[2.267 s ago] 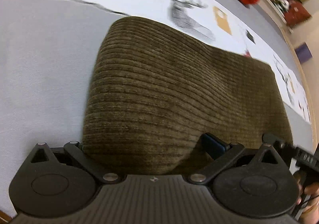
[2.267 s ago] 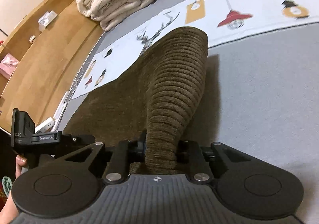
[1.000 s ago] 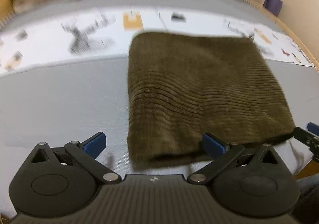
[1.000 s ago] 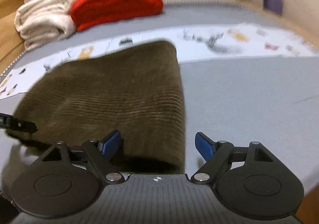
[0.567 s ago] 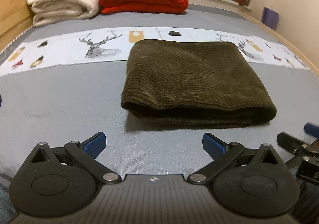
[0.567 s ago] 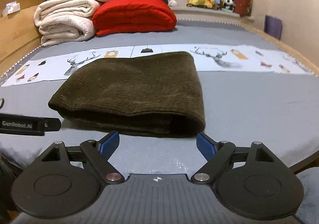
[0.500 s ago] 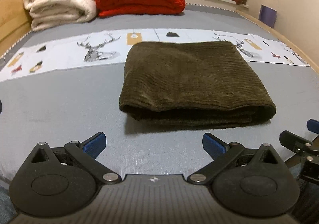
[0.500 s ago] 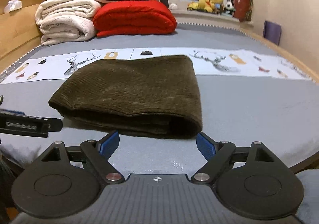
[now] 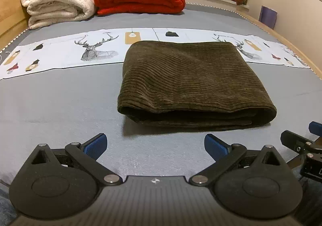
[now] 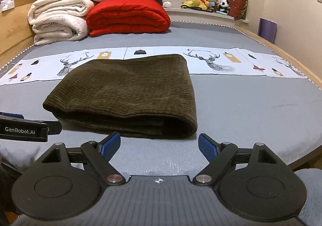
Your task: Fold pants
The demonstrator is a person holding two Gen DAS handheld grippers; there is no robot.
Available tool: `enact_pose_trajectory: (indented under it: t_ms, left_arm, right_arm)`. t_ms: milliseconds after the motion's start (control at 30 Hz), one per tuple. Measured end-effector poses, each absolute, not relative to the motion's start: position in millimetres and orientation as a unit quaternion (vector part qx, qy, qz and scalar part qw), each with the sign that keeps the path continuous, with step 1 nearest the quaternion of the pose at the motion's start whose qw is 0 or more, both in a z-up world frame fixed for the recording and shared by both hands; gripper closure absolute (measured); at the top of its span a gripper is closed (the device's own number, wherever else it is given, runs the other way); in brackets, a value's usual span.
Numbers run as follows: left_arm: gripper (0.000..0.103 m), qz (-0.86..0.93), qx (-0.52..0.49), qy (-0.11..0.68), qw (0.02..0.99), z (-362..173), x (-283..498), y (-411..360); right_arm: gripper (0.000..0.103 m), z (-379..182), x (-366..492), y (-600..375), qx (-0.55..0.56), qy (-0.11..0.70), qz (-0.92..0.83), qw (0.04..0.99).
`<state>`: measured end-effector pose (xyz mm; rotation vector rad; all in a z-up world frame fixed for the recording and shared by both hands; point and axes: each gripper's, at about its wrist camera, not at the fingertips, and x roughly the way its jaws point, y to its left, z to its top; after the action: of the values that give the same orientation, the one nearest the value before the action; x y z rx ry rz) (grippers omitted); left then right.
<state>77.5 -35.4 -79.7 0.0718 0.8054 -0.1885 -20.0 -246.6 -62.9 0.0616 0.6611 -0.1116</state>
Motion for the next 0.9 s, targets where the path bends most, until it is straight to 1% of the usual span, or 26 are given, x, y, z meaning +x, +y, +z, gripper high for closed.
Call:
enact_pose_trajectory:
  t_ms: [900]
  left_arm:
    - [0.0, -0.071, 0.04, 0.391, 0.917, -79.8, 76.5, -32.8]
  right_arm:
    - [0.017, -59.3, -18.5, -241.1, 0.02, 0.322, -0.047, 0.945]
